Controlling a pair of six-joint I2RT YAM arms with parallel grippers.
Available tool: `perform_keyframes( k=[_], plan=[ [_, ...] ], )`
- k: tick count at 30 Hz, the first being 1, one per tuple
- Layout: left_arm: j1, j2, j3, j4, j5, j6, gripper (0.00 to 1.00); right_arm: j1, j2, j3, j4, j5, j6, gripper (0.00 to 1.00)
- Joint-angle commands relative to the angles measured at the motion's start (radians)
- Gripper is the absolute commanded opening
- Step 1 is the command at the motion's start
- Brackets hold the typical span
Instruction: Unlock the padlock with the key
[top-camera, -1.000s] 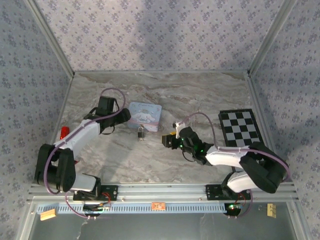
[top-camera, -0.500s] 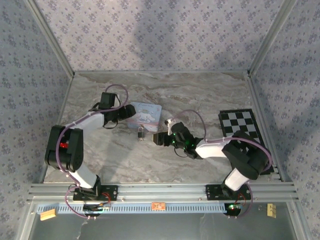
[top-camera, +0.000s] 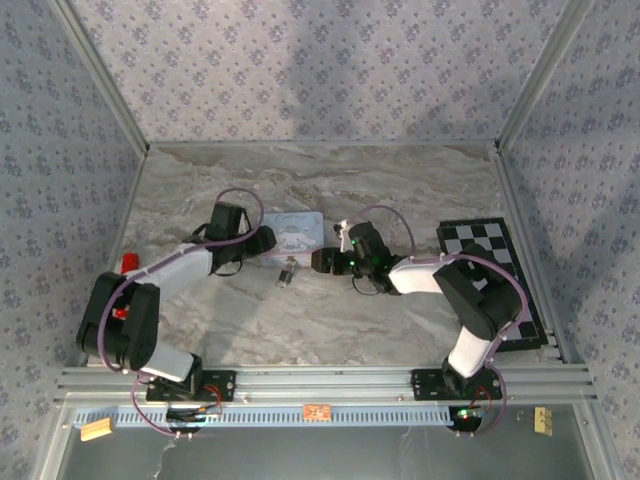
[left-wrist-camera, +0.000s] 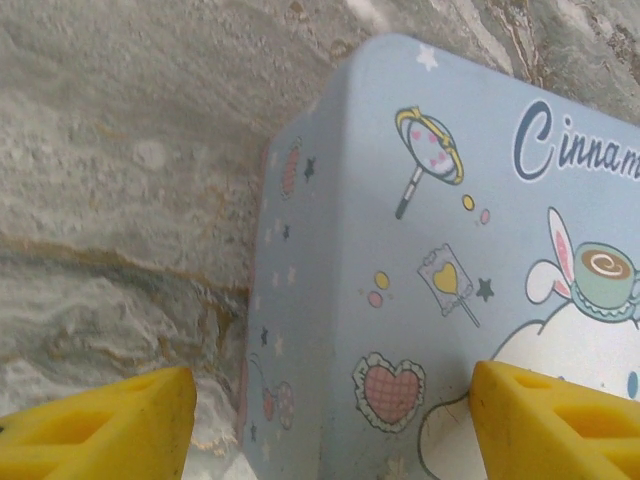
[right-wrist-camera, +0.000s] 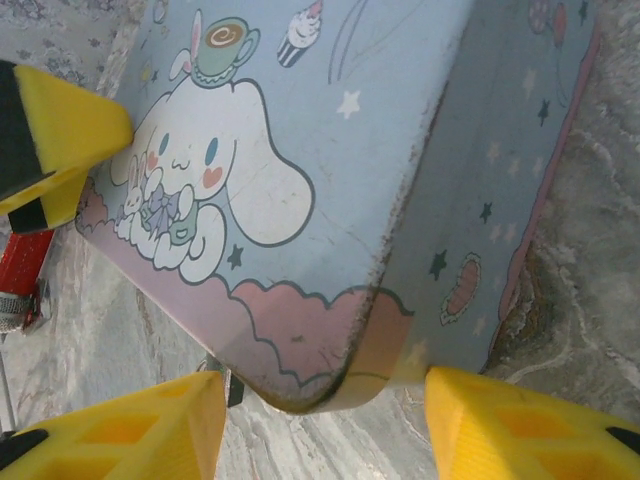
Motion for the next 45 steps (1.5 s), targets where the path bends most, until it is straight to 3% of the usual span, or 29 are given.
perform_keyframes(
  k=[1, 10, 13, 17, 24, 32, 45],
  plan=[
    [-0.026, -0.027, -0.064, -0.052, -0.005, -0.069, 0.72, 0.013, 0.012, -0.015, 0.049, -0.063, 0.027, 0.56],
    [-0.078, -0.050, -0.098, -0.029, -0.011, -0.146, 0.72, 0.076, 0.065, -0.116, 0.325, -0.023, 0.125, 0.54],
    [-0.085, -0.052, -0.114, -0.005, -0.023, -0.183, 0.72, 0.112, 0.059, -0.169, 0.422, 0.054, 0.144, 0.54],
    [-0.092, -0.055, -0.122, -0.023, -0.089, -0.218, 0.71, 0.117, -0.005, -0.228, 0.385, 0.159, 0.124, 0.54],
    [-0.113, -0.074, -0.136, 0.005, -0.112, -0.289, 0.70, 0.148, 0.032, -0.168, 0.360, 0.087, 0.118, 0.53],
    [-0.154, -0.086, -0.148, 0.025, -0.124, -0.356, 0.70, 0.148, 0.177, -0.147, 0.562, 0.075, 0.211, 0.48],
    [-0.172, -0.095, -0.151, 0.047, -0.124, -0.396, 0.71, 0.141, 0.291, -0.080, 0.616, 0.083, 0.231, 0.42]
  ],
)
